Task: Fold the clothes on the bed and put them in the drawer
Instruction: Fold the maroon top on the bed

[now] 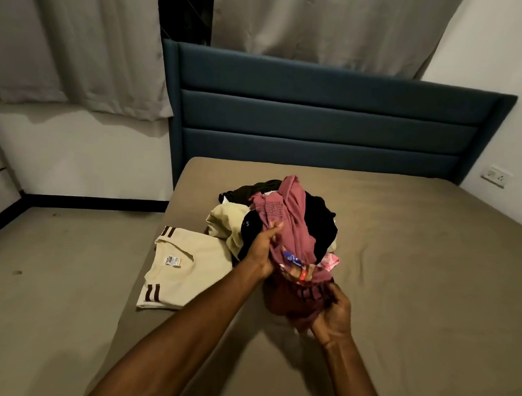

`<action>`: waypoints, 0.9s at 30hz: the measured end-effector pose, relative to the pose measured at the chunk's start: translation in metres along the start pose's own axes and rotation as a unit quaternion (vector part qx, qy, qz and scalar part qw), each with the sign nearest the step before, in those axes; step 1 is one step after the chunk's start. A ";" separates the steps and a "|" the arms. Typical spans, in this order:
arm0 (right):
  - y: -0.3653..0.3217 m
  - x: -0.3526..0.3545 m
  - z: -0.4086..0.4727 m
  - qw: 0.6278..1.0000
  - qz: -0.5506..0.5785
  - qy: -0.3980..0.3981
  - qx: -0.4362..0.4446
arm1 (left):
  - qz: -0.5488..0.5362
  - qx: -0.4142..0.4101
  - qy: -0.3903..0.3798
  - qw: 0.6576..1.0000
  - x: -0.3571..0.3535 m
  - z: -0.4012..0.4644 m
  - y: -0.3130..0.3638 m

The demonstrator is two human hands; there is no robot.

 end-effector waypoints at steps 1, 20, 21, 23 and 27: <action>-0.003 0.002 0.001 1.000 0.015 -0.005 0.006 | -0.006 -0.006 0.000 1.000 -0.011 -0.002 0.012; -0.020 -0.036 0.006 0.998 0.050 0.004 0.023 | 0.131 0.012 -0.216 0.968 -0.041 -0.082 0.074; -0.023 -0.042 -0.001 0.999 0.029 -0.008 0.035 | 0.148 0.032 -0.207 0.967 -0.024 -0.083 0.061; -0.029 -0.044 -0.016 0.998 -0.022 -0.018 0.051 | 0.156 0.074 -0.176 0.969 0.012 -0.083 0.035; -0.064 -0.034 -0.041 0.997 -0.039 -0.029 0.055 | 0.140 0.142 -0.163 0.966 0.074 -0.094 -0.006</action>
Point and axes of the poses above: each hand's wrist, its own z-axis towards the middle knuckle, its own x-axis out of the back of the hand, y = z × x, the point moved 7 cm from there along z, towards the middle knuckle, and after that the axes turned 14 degrees about y, right-handed, at the moved point
